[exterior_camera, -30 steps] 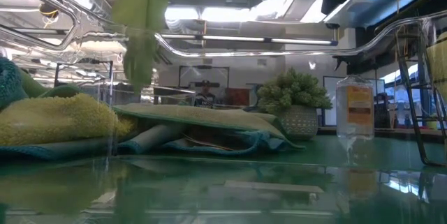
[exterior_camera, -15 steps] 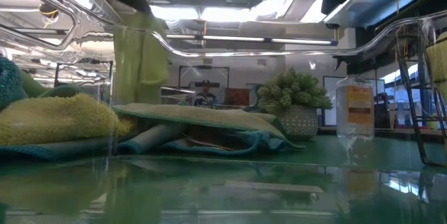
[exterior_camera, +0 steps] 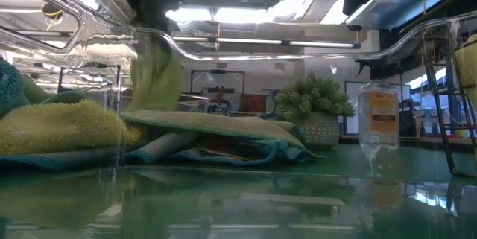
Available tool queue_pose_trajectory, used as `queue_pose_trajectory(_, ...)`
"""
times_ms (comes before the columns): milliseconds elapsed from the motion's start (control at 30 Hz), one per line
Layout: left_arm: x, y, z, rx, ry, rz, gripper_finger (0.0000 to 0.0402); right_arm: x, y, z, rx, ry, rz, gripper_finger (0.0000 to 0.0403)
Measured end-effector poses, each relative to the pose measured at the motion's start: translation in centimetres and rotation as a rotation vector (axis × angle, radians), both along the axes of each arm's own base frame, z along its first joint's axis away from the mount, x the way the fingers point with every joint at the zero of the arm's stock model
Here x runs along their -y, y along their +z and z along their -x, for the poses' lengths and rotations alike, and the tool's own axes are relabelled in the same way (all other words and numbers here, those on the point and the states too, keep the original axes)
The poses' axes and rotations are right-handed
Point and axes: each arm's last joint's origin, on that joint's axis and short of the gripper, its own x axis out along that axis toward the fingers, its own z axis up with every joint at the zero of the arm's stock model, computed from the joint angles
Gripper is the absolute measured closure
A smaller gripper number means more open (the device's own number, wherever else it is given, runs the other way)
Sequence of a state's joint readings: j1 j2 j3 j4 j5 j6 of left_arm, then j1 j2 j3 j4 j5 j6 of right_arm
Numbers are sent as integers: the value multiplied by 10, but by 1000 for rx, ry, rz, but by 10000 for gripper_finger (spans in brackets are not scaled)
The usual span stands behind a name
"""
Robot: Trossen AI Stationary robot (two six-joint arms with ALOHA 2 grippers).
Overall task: Sort microfiber towel by color & place in baskets
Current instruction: Put the green microfiber cloth into the top transparent bin
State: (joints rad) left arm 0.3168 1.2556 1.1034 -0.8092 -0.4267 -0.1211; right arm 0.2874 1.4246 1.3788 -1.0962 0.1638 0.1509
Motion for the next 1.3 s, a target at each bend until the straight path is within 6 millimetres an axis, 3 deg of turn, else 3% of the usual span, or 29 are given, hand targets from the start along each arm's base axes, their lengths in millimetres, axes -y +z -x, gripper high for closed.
queue_pose_trajectory(333,-9,-34,-16,-182,-53,124,401,0,0,0,0,0,0,214)
queue_pose_trajectory(667,-29,-73,-30,-326,-78,229,401,0,0,0,0,0,0,214)
queue_pose_trajectory(867,-36,-90,-35,-380,-60,259,373,0,0,0,0,0,0,214)
queue_pose_trajectory(1100,-35,-86,-34,-361,-52,257,320,0,0,0,0,0,0,214)
queue_pose_trajectory(1300,-31,-67,-25,-300,-52,231,307,-1,2,-5,57,0,-10,214)
